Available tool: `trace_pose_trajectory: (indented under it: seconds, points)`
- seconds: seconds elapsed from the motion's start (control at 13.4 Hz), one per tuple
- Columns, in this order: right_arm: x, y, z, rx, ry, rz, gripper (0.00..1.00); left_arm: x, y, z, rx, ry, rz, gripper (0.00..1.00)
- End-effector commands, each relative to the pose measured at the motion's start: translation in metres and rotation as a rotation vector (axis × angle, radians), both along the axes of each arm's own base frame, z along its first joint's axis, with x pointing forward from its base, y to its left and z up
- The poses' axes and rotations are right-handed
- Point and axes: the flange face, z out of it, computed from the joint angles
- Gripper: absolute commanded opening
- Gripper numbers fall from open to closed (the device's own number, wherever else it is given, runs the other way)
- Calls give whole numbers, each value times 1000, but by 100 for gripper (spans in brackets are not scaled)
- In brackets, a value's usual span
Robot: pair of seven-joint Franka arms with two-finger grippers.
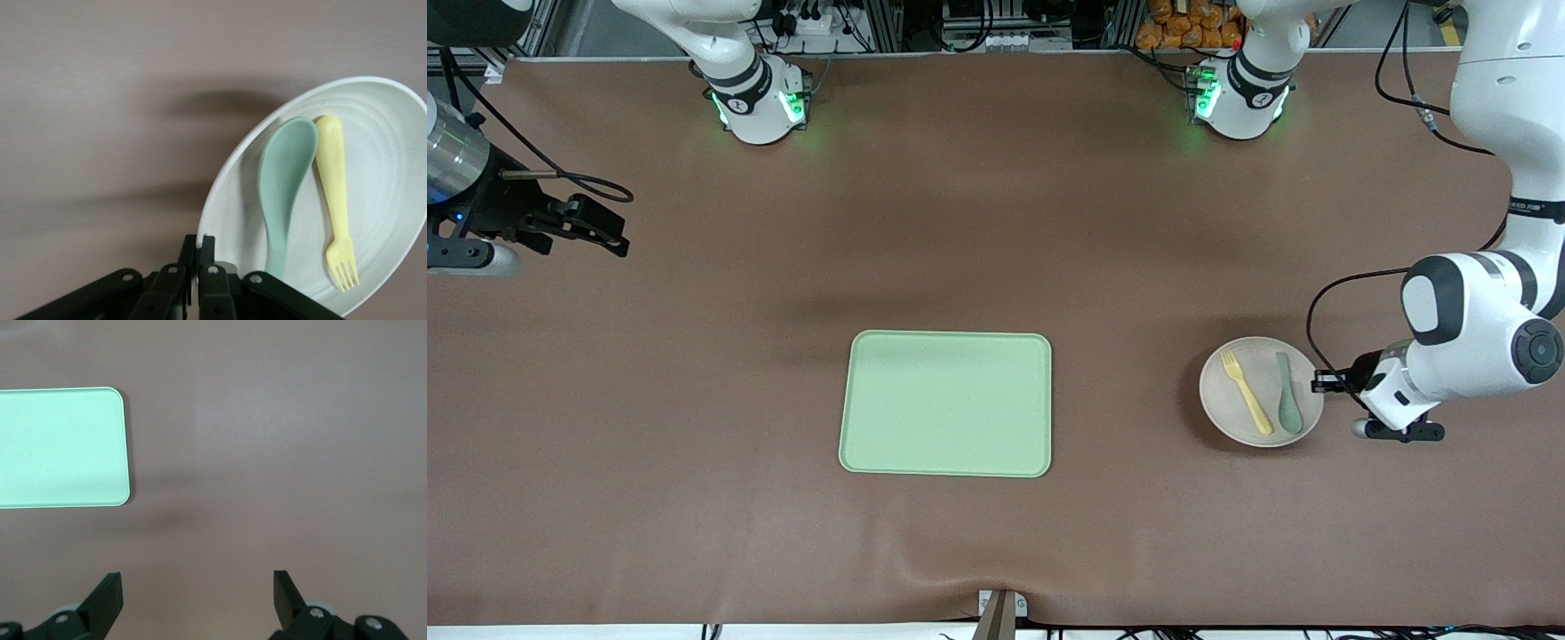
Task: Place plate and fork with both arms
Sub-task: 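Carry the plate with the left gripper onto the green tray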
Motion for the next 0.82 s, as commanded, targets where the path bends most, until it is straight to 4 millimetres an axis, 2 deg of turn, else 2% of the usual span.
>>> trace_pose_trajectory:
  seconds: [0.0,0.15,0.3,0.45,0.6,0.75]
  points:
    - [1,-3,3,4,-3,-4,100,6,-40,28,-48,17,-29,0]
    - [1,-3,3,4,-3,-4,100,12,-97,41,-75,28,2,0]
    - [1,-3,3,4,-2,-4,100,12,-168,52,-74,56,44,0]
    - [1,-3,3,4,-3,-3,100,13,-230,56,-116,89,109,0]
    - [1,-3,3,4,-3,-3,100,20,-285,70,-144,69,155,0]
    - [2,-5,2,4,-3,-7,100,17,-329,58,-164,52,171,0]
